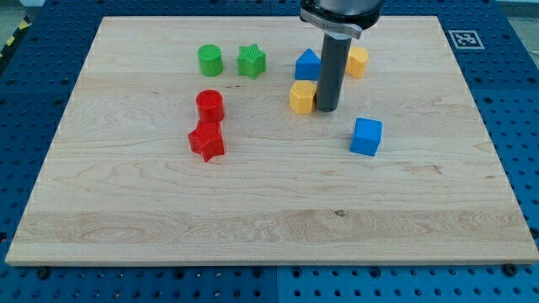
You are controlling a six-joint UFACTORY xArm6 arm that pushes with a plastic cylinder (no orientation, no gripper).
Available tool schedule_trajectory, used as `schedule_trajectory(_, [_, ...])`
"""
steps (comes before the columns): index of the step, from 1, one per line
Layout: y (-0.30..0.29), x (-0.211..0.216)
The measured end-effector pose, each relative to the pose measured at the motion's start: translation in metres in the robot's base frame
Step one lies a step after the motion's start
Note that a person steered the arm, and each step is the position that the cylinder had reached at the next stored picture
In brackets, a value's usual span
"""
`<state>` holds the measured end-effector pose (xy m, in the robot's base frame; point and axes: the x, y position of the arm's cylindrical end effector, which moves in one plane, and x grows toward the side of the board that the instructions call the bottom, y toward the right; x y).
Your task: Push the hexagon to the bottom left of the triangle
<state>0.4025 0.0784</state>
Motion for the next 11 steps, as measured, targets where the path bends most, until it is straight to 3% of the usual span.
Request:
schedule_trajectory(3, [0.002, 0.000])
schedule_trajectory(5, [-0.037, 0.000])
schedule_trajectory(7, [-0.032, 0.013])
schedule_trajectory(9, [-0.082, 0.024])
schedule_trajectory(11, [-0.085, 0.024])
